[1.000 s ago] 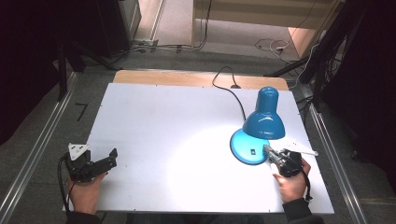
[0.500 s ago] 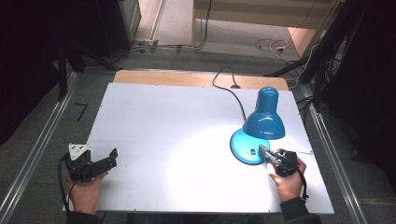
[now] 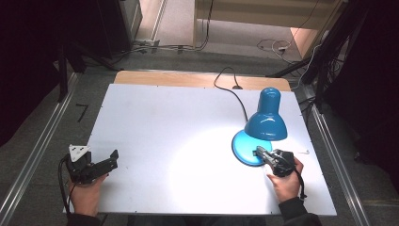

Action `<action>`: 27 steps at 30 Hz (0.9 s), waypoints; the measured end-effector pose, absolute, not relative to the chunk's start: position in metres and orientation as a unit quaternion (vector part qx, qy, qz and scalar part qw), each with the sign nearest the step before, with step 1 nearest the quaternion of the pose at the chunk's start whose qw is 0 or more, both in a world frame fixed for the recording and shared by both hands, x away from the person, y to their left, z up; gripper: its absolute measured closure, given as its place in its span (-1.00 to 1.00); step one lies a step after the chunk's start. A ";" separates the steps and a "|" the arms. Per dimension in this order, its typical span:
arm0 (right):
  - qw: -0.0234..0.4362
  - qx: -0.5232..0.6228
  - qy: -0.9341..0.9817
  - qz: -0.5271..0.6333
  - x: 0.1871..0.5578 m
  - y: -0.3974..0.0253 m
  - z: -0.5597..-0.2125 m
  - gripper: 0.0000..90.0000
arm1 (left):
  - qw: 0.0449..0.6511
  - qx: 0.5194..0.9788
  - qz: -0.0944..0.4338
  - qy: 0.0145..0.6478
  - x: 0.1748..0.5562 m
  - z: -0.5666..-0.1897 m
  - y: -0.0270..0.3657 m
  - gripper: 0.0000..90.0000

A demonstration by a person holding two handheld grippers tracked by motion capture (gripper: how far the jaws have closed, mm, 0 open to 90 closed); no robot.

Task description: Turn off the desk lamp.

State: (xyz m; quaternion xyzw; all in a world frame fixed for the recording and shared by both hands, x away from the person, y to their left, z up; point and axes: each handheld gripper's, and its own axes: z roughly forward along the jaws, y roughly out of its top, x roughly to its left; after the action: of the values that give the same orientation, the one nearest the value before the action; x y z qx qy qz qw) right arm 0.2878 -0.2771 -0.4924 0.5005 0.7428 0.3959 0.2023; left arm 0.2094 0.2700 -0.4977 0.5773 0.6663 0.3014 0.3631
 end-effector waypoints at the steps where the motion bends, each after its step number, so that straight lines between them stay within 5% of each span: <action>1: 0.202 0.501 0.743 0.395 0.288 -0.277 -0.493 0.96 | 0.363 0.577 0.301 0.667 0.209 -0.498 0.270 -0.96; 27: 0.212 0.489 0.754 0.384 0.287 -0.271 -0.495 0.96 | 0.365 0.578 0.299 0.666 0.209 -0.498 0.269 -0.96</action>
State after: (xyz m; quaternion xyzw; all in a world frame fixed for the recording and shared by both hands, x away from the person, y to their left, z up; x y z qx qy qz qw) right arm 0.2872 -0.2713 -0.4953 0.4891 0.7540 0.3838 0.2122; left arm 0.2091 0.2690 -0.4976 0.5782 0.6655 0.2995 0.3649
